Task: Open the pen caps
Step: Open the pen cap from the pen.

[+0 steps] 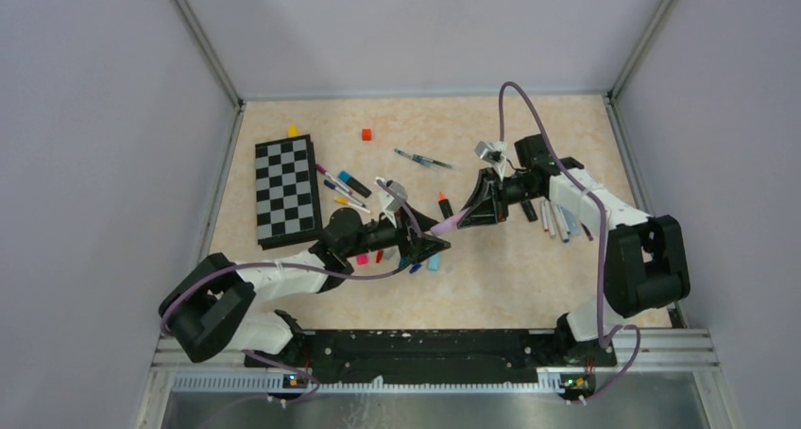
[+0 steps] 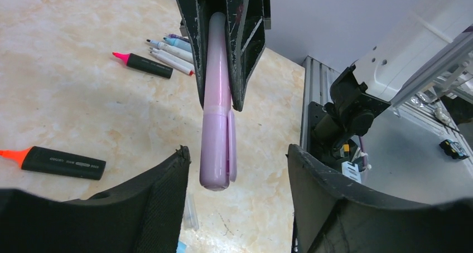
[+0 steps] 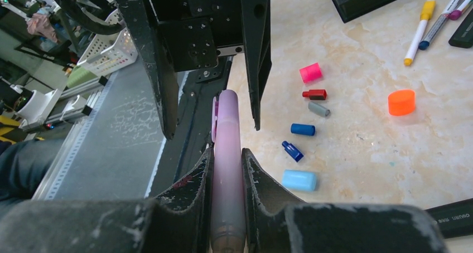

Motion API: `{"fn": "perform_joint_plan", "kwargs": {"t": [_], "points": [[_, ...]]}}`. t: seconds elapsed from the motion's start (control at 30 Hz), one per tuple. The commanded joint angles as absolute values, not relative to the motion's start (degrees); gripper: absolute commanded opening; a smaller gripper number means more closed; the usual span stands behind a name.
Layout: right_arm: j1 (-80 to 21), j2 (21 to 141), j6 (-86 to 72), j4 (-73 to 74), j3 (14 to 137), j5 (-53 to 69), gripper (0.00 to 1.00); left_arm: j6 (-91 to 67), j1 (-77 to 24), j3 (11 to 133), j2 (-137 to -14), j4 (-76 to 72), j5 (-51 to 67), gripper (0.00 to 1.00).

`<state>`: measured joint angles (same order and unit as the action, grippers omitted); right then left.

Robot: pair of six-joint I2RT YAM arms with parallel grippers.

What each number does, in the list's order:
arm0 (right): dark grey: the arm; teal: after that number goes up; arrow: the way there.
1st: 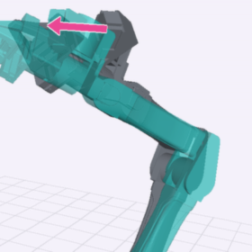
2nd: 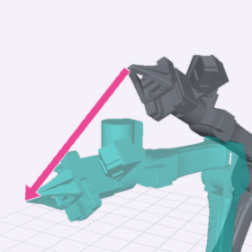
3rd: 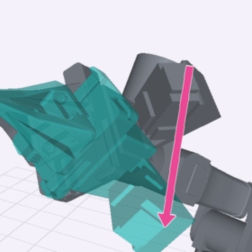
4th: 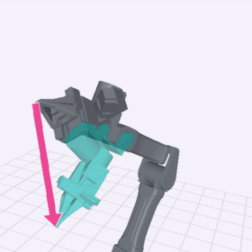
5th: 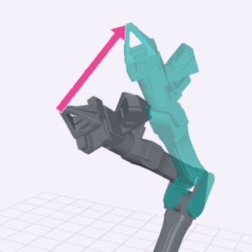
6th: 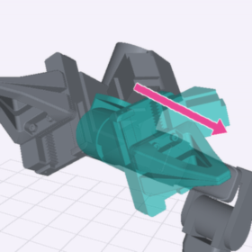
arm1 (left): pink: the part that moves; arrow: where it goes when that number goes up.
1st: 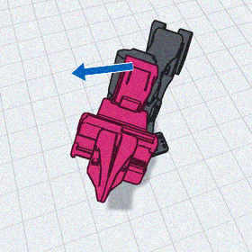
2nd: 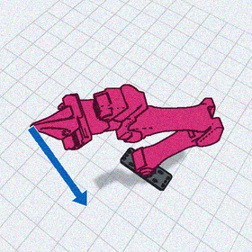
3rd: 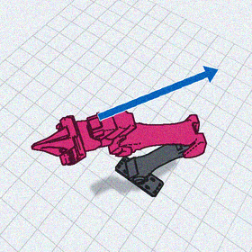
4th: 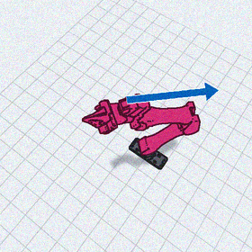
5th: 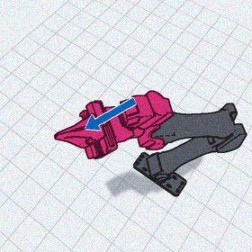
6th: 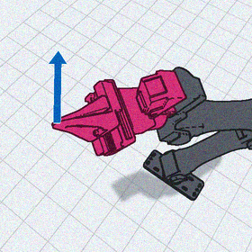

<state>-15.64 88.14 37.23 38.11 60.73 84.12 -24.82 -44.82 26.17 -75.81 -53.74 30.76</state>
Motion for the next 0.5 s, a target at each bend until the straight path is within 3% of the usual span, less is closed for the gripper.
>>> {"fn": "perform_joint_plan", "kwargs": {"t": [0.0, 0.27, 0.47], "points": [[-16.38, 86.31, 37.71, 37.02, 60.85, 85.55, 0.0, -25.49, -44.65, 28.6, -76.11, -58.73, 32.49, 0.65], [-16.79, 86.48, 39.29, 38.57, 61.41, 85.04, 0.0, -25.83, -44.65, 29.9, -77.79, -58.41, 34.85, 0.49], [-16.84, 86.57, 39.87, 39.23, 61.51, 85.04, 0.0, -25.86, -44.65, 30.48, -78.39, -57.59, 36.56, 0.47]]}}
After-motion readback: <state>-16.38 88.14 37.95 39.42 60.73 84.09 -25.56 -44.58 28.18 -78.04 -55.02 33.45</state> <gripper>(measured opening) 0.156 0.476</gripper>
